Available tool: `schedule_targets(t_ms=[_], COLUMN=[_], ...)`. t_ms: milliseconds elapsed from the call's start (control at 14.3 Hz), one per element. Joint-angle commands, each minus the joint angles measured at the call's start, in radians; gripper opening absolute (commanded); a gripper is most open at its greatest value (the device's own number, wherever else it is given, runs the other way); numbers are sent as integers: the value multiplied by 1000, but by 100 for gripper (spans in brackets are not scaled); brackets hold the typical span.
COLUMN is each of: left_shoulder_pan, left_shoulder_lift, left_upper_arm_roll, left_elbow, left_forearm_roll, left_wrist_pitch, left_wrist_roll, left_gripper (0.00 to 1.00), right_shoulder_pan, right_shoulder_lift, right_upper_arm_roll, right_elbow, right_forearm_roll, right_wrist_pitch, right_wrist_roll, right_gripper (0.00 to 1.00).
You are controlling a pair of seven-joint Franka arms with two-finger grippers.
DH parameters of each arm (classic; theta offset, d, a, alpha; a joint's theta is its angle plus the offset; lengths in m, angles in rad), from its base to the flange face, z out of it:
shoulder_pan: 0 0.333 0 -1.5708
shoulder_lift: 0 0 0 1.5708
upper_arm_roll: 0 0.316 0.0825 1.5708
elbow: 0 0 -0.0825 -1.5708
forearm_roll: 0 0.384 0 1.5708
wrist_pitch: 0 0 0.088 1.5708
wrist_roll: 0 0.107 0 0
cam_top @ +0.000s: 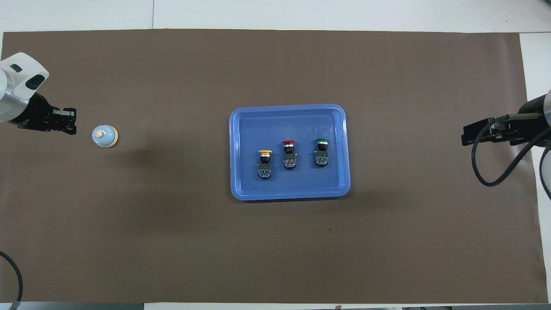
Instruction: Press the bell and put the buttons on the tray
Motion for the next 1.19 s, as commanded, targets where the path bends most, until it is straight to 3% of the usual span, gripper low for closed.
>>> schedule_targets(t_ms=[0, 70, 140, 210, 280, 490, 1119], left_shoulder_pan=[-7, -7, -12, -18, -18, -16, -30], left_shoulder_lift=[-62, -83, -96, -108, -120, -126, -133], left_upper_arm_roll=[-1, -2, -4, -4, -4, -2, -5], left_elbow=[-1, -2, -2, -2, -5, 5, 86], left_forearm_roll=[20, 18, 18, 18, 18, 18, 8], left_wrist_pitch=[-83, -99, -114, -125, -128, -131, -293], left_wrist_roll=[5, 4, 4, -1, -4, -5, 2], left_gripper=[24, 42, 49, 66, 100, 100, 100], right_shoulder_pan=[-17, -17, -17, -17, -17, -17, -17], right_shoulder_lift=[-8, -8, -8, -8, -8, -8, -8], right_upper_arm_roll=[14, 14, 14, 14, 14, 14, 12], right_elbow=[6, 6, 6, 6, 6, 6, 4], right_forearm_roll=[-9, -9, -9, -9, -11, -9, -11], right_wrist_pitch=[-19, -19, -19, -19, -19, -19, -19], right_wrist_roll=[-25, -25, -25, -25, -25, -25, -25], right_gripper=[100, 100, 100, 100, 100, 100, 100])
